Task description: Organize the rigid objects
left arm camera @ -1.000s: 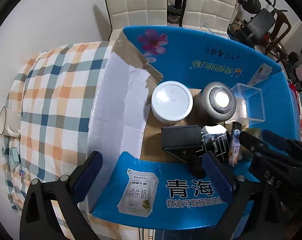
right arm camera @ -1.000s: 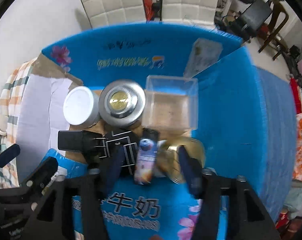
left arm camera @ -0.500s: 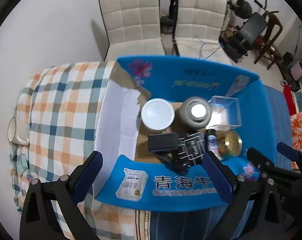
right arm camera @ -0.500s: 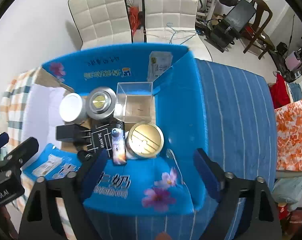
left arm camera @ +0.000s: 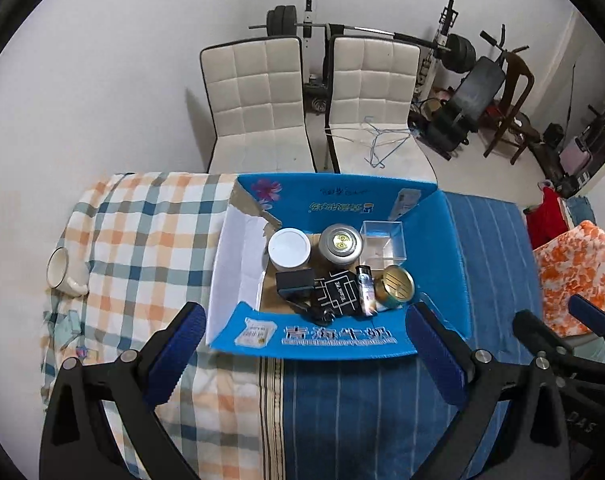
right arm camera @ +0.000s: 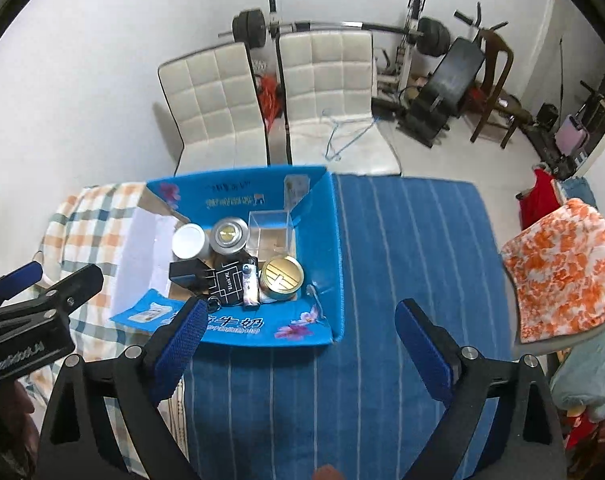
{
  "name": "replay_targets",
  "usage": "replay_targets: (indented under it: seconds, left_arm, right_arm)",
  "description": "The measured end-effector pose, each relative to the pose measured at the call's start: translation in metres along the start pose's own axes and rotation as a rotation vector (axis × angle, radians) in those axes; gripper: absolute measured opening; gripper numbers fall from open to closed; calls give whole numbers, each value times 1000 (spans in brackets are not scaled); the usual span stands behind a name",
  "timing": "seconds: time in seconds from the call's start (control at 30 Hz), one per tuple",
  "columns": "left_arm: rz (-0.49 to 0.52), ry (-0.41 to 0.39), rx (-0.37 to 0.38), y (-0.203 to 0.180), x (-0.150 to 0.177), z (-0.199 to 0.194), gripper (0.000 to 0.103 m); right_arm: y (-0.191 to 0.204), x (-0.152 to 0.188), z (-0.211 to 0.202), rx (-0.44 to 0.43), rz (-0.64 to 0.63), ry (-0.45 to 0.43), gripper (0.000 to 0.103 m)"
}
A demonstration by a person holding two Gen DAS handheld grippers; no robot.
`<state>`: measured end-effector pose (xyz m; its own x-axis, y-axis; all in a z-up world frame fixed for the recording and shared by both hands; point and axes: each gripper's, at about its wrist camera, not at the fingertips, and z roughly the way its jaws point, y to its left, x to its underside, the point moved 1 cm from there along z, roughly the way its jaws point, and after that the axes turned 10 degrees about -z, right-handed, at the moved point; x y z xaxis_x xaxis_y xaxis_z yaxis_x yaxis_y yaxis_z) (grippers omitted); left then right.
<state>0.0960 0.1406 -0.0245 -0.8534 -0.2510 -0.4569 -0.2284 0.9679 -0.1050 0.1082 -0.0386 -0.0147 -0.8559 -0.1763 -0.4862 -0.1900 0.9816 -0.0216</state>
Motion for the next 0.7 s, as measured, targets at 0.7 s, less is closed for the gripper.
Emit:
replay_targets:
  seconds: [0.7]
  left_arm:
    - [-42, -95, -15, 6, 30, -75, 103]
  right_arm:
    - [-8, 19, -94, 31, -31, -70, 97]
